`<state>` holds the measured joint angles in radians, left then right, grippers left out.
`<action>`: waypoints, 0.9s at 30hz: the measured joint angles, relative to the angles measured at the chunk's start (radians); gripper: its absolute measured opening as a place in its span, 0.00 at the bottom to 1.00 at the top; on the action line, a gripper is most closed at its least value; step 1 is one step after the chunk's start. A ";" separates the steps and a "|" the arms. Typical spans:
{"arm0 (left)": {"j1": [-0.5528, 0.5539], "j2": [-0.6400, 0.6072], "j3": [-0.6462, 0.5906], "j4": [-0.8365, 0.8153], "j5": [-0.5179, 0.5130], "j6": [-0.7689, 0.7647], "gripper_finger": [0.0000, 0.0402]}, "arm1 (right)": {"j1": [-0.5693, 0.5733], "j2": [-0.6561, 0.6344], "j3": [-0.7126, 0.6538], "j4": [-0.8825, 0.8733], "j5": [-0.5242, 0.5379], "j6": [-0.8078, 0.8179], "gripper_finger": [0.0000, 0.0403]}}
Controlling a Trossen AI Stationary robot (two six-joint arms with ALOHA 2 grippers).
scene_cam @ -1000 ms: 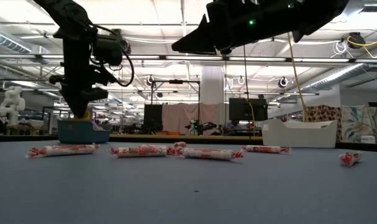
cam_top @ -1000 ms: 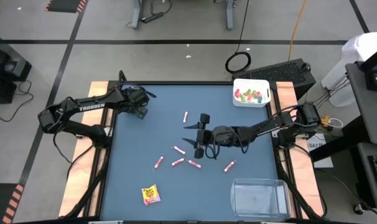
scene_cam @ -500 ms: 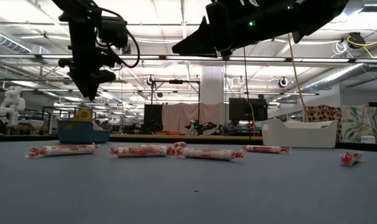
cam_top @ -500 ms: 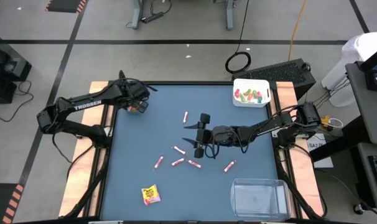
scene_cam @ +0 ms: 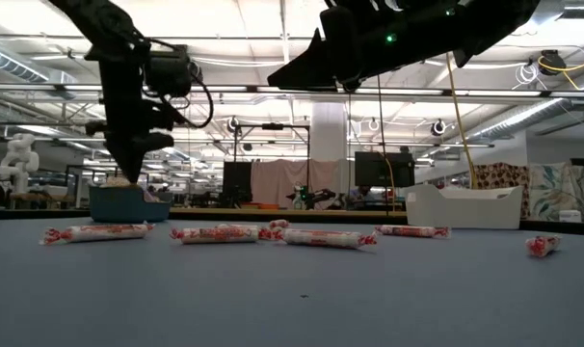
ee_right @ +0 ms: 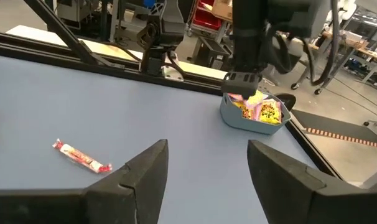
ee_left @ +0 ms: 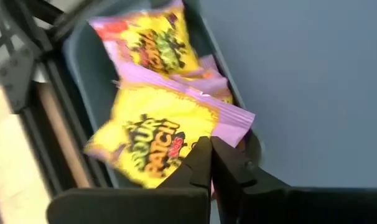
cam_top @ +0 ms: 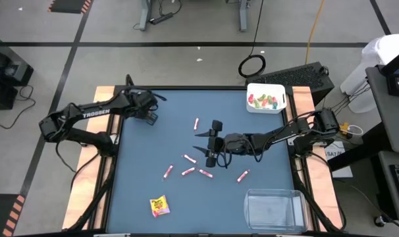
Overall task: Sort candy
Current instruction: Put the yellow candy pack into the blue bin
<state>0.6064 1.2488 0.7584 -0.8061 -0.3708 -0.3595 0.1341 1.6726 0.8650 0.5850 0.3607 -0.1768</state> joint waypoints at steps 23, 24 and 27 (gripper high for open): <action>-0.030 -0.002 0.014 -0.058 -0.087 -0.105 0.01 | -0.010 0.000 0.000 -0.005 0.000 0.016 0.52; -0.028 -0.002 0.014 -0.073 -0.101 -0.111 0.01 | -0.010 0.000 0.000 -0.005 0.000 0.015 0.52; -0.020 -0.002 -0.005 -0.039 -0.104 -0.106 0.01 | -0.011 0.000 0.000 -0.005 0.000 0.007 0.52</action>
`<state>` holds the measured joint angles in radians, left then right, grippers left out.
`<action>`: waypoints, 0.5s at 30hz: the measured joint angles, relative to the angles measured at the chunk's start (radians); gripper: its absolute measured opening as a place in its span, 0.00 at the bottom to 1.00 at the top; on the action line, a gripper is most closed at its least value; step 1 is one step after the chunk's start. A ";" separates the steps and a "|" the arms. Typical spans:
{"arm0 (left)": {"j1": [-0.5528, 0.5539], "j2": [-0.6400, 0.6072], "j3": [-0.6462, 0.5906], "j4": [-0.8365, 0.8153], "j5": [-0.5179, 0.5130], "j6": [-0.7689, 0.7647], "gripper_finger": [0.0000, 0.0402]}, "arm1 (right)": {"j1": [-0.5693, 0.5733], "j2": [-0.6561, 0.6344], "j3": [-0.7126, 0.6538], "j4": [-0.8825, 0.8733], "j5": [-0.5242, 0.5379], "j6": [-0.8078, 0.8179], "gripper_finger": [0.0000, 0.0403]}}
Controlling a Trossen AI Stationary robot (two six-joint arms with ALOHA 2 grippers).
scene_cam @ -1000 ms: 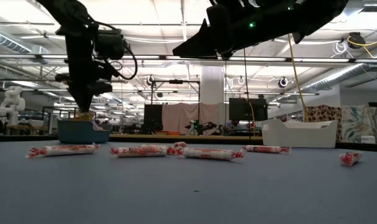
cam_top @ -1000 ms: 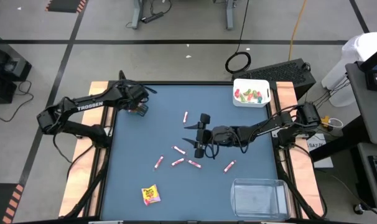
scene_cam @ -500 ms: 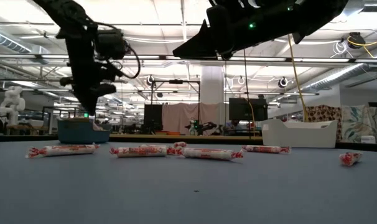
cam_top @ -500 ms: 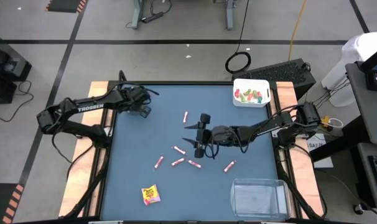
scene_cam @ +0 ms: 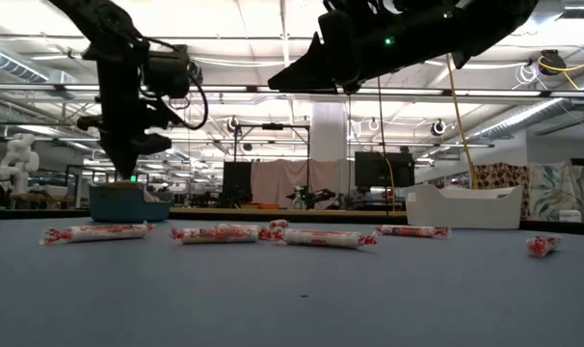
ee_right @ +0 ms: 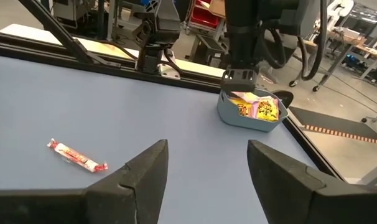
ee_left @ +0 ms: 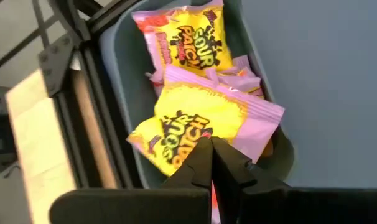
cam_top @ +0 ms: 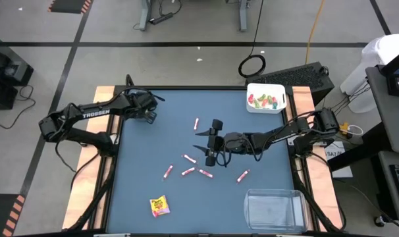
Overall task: Sort candy
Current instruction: Put the yellow candy pack into the blue bin
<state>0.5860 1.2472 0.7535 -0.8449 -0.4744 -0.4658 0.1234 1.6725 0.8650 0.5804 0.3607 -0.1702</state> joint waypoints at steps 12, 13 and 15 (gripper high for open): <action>0.057 0.119 -0.054 0.175 0.033 0.046 0.01 | -0.006 0.000 0.000 -0.001 0.000 0.000 0.52; 0.056 0.129 -0.054 0.199 0.037 0.059 0.01 | -0.006 0.000 0.000 -0.002 0.000 0.001 0.52; 0.056 0.141 -0.054 0.226 0.039 0.082 0.01 | -0.006 0.000 0.000 -0.002 0.000 0.001 0.52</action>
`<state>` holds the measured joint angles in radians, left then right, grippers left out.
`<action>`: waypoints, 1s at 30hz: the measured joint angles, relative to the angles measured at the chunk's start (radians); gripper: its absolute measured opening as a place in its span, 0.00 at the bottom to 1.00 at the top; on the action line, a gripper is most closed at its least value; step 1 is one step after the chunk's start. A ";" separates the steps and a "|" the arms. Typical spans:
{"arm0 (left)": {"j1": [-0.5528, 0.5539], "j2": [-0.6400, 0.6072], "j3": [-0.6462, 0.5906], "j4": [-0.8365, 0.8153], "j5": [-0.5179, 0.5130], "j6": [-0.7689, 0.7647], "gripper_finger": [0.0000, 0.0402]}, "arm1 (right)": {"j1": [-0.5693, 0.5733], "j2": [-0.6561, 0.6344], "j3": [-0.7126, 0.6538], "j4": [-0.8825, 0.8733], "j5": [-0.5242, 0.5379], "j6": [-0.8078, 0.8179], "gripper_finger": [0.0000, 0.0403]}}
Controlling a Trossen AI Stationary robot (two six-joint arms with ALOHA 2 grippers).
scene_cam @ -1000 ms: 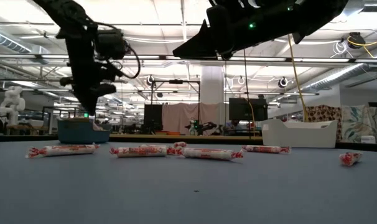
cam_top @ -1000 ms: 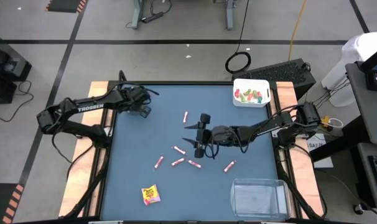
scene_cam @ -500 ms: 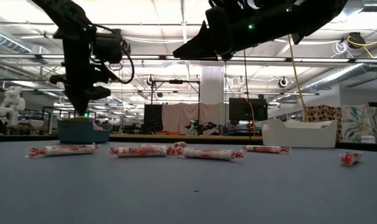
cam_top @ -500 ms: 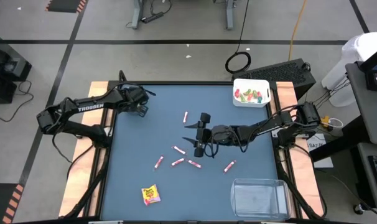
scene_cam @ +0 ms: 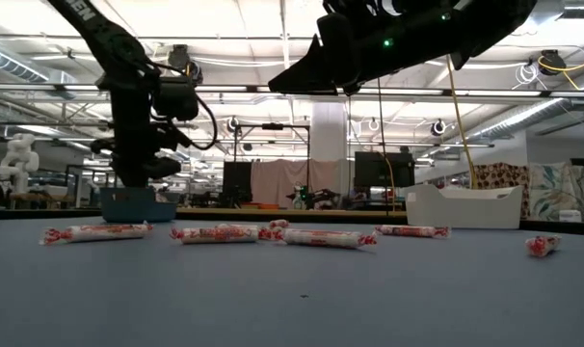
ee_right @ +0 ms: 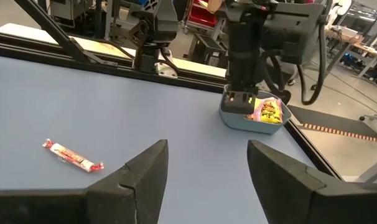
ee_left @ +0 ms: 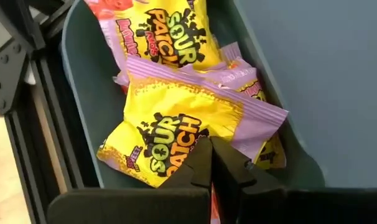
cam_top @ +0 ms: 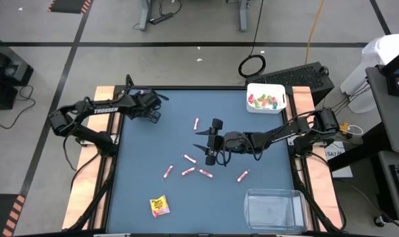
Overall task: Sort candy
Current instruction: Put the yellow candy pack into the blue bin
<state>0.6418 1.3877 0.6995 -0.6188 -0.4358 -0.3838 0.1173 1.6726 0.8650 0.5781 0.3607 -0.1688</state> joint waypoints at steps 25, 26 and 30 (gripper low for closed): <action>-0.321 -0.215 0.117 -0.154 0.020 0.057 0.01 | -0.002 0.000 0.000 -0.100 -0.082 0.080 0.52; -0.364 -0.221 0.117 -0.153 0.024 0.053 0.01 | -0.002 0.000 0.000 -0.111 -0.099 0.089 0.52; -0.544 -0.228 0.117 -0.147 0.075 0.051 0.01 | 0.008 0.000 0.000 -0.137 -0.176 0.121 0.52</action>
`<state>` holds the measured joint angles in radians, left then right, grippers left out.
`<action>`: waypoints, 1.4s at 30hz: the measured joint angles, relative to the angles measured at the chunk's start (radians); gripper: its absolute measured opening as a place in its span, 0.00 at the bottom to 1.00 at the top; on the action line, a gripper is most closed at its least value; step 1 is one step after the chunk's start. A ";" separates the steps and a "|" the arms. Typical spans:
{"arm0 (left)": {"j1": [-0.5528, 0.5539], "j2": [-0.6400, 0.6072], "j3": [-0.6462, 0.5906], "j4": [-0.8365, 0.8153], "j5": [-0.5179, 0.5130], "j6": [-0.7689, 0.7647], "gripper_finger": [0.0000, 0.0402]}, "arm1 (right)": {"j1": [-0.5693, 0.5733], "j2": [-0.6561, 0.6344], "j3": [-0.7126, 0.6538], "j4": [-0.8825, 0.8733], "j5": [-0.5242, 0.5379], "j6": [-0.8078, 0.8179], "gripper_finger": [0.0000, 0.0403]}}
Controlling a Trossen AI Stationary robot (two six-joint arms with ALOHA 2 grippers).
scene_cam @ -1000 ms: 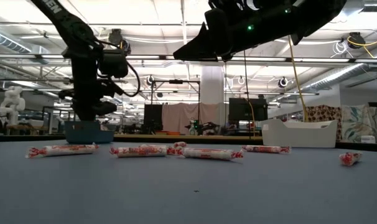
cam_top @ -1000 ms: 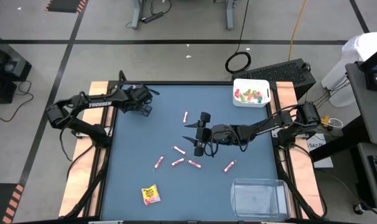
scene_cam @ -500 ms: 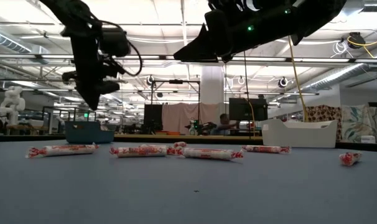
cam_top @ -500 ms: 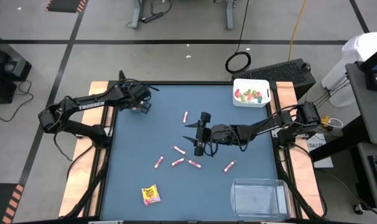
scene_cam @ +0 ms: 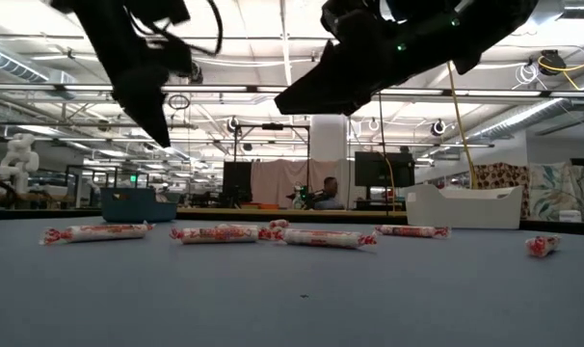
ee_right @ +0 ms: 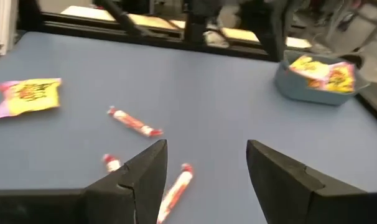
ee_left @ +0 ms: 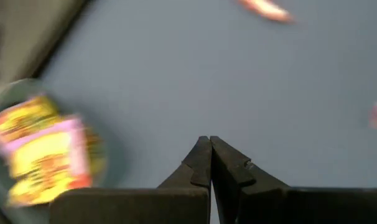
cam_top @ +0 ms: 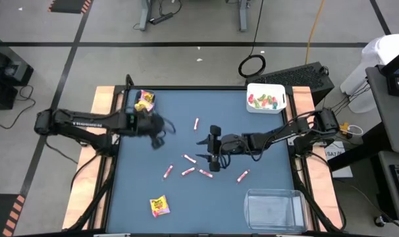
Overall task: Sort candy
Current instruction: Put the yellow candy pack into the blue bin
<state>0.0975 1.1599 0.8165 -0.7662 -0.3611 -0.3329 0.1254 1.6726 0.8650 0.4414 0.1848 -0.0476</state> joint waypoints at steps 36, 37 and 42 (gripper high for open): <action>-1.096 0.462 -0.001 0.732 0.072 -0.257 0.50 | 0.266 0.000 0.000 -0.055 0.106 0.285 0.52; -1.107 0.468 -0.001 0.729 0.060 -0.251 0.49 | 0.270 0.000 0.000 -0.055 0.106 0.294 0.52; -1.148 0.504 0.000 0.667 0.001 -0.105 0.43 | 0.276 0.000 0.000 -0.055 0.109 0.298 0.52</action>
<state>-1.0508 1.6637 0.8162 -0.0990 -0.3600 -0.4381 0.4019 1.6726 0.8653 0.3862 0.2936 0.2504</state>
